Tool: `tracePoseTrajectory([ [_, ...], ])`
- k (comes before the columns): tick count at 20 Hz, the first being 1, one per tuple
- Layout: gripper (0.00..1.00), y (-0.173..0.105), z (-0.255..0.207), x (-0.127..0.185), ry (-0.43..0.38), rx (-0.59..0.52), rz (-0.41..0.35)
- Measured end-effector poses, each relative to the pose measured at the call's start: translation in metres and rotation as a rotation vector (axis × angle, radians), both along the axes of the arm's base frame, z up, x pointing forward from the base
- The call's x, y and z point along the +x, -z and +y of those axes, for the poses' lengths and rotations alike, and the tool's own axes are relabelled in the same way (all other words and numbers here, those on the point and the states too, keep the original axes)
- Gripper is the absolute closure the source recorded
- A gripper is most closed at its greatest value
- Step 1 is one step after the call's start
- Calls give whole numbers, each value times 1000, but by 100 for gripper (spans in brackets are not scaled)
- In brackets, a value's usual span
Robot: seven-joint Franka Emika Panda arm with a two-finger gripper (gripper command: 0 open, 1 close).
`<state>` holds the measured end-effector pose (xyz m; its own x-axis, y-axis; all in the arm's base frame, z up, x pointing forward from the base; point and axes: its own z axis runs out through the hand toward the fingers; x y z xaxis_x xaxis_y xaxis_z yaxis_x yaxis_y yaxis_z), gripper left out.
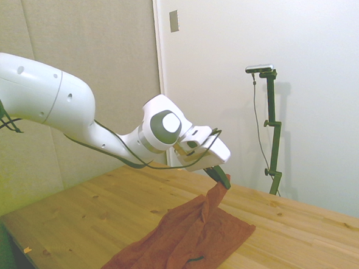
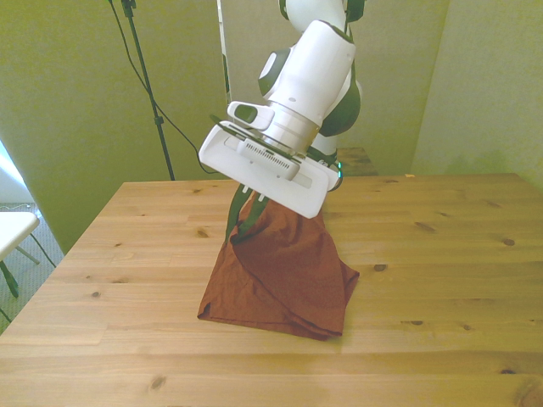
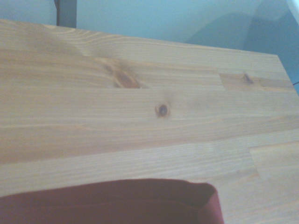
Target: Fold the shorts
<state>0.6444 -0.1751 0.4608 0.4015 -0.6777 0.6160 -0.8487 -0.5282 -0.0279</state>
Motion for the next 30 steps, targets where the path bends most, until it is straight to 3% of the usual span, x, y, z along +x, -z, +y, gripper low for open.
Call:
tracePoseTrajectory([
  [9,100,4,-49,35,90,19,25],
  [10,0,7,-56,35,105,16,31],
  [16,0,18,-94,37,164,-12,33],
  [25,0,14,-103,34,191,10,15],
  [30,0,10,-49,12,157,203,36],
])
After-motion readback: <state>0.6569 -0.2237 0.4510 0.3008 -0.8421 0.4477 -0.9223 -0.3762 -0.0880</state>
